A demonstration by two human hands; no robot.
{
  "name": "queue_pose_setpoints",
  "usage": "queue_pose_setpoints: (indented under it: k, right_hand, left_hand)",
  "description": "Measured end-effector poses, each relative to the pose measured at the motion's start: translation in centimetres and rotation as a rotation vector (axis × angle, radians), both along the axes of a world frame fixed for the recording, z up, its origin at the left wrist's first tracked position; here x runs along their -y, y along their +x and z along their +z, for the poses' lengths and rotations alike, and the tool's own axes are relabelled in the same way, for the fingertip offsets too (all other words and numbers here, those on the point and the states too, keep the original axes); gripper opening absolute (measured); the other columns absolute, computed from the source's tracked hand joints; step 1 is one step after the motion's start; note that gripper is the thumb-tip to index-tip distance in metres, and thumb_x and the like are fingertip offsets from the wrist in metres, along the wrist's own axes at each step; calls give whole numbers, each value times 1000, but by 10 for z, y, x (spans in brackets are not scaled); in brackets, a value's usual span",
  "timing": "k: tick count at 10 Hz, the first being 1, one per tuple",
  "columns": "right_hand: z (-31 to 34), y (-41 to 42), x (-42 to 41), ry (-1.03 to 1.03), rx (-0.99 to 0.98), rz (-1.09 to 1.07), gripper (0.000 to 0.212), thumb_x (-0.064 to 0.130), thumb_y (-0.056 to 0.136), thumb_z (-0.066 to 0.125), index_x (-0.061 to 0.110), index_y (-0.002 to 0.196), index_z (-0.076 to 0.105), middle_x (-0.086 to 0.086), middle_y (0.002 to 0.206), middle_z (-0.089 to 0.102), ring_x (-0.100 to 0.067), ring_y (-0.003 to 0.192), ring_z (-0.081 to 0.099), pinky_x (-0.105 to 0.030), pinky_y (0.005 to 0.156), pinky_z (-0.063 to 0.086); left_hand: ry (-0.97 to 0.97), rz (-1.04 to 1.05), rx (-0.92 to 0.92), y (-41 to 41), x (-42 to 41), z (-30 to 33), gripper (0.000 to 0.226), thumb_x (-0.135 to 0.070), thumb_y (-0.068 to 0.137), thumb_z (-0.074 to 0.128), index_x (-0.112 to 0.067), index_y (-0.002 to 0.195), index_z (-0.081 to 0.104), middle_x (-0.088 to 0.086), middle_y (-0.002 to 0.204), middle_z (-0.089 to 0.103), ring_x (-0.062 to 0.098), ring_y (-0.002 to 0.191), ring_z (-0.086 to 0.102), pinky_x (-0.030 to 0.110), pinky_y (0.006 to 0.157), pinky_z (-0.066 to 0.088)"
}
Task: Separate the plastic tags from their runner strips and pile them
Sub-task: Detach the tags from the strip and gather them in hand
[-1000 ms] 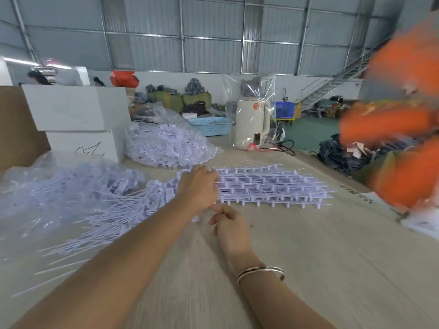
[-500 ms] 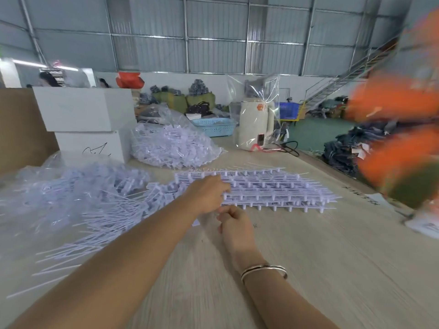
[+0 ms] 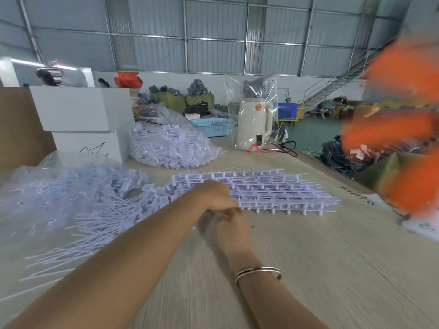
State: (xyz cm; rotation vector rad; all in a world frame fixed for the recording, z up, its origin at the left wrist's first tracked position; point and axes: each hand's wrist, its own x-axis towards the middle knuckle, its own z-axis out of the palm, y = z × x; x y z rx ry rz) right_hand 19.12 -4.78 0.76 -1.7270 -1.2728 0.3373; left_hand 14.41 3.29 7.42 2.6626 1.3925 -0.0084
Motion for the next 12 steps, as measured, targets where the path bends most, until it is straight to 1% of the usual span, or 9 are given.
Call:
queue_pose_setpoints:
  k: [1, 2, 5, 6, 7, 8, 9, 11, 12]
  right_hand:
    - [-11, -8, -2, -117, 376, 12, 58, 21, 88, 41, 10, 144, 27, -7, 150, 25, -22, 138, 20, -30, 112, 13]
    - [-14, -6, -12, -265, 468, 98, 72, 35, 91, 36, 18, 149, -3, -6, 157, -11, -27, 143, -16, -48, 114, -10]
    - [-8, 35, -20, -285, 650, 215, 63, 43, 93, 32, 28, 149, 9, 3, 158, 1, -26, 144, 0, -48, 116, 3]
    - [-18, 38, -31, -467, 559, 212, 52, 35, 93, 36, 19, 142, 35, -7, 149, 33, -25, 132, 34, -43, 112, 24]
    - [-26, 57, -42, -477, -385, -161, 47, -8, 94, 22, -6, 102, 69, -26, 112, 64, -31, 106, 60, -7, 67, 45]
    - [-12, 59, -4, -147, -511, 269, 24, -18, 91, 34, -27, 102, 54, -40, 103, 59, -41, 100, 58, -11, 58, 45]
    - [6, 49, 11, 71, -733, 172, 23, 4, 94, 48, 0, 94, 70, 1, 70, 72, -9, 64, 63, -20, 62, 47]
    - [24, 41, 28, 77, -858, 264, 25, 8, 96, 44, 10, 90, 68, -4, 82, 64, -18, 68, 58, -26, 65, 48]
    - [37, 37, 24, 83, -969, 330, 19, 14, 95, 45, 11, 94, 64, -7, 85, 62, -20, 74, 57, -26, 68, 46]
  left_hand:
    - [153, -23, -3, -2, -1, 1, 32, -50, 85, 50, -19, 78, 48, 7, 104, 56, 26, 101, 51, 40, 87, 43]
    - [194, -33, 51, -3, -3, 4, 35, -58, 86, 45, -25, 73, 43, 5, 102, 56, 25, 98, 52, 37, 79, 39]
    - [608, -195, 321, -33, 11, 21, 52, -73, 80, 38, -24, 64, 46, -10, 69, 44, 13, 64, 45, 29, 62, 32]
    - [604, -329, 280, -65, 14, 31, 56, -81, 73, 33, -26, 66, 42, -12, 64, 38, 5, 57, 38, 23, 55, 22]
    - [519, -384, 227, -107, 15, 29, 57, -78, 72, 38, -22, 69, 46, -9, 68, 47, 9, 65, 42, 20, 58, 25]
    - [391, -363, 241, -149, 17, 17, 25, -42, 89, 57, -17, 85, 60, -9, 84, 56, 11, 85, 48, 22, 73, 28]
    - [306, -312, 334, -181, 25, 8, 19, -21, 91, 53, -20, 107, 64, -9, 105, 57, 9, 102, 44, 32, 88, 31]
    - [258, -427, 365, -192, 48, 14, 34, 5, 90, 49, -17, 114, 58, -2, 127, 50, 11, 121, 37, 34, 104, 26]
    - [388, -588, 273, -187, 63, 21, 36, 8, 85, 45, -14, 111, 56, 4, 130, 48, 12, 122, 35, 22, 106, 21]
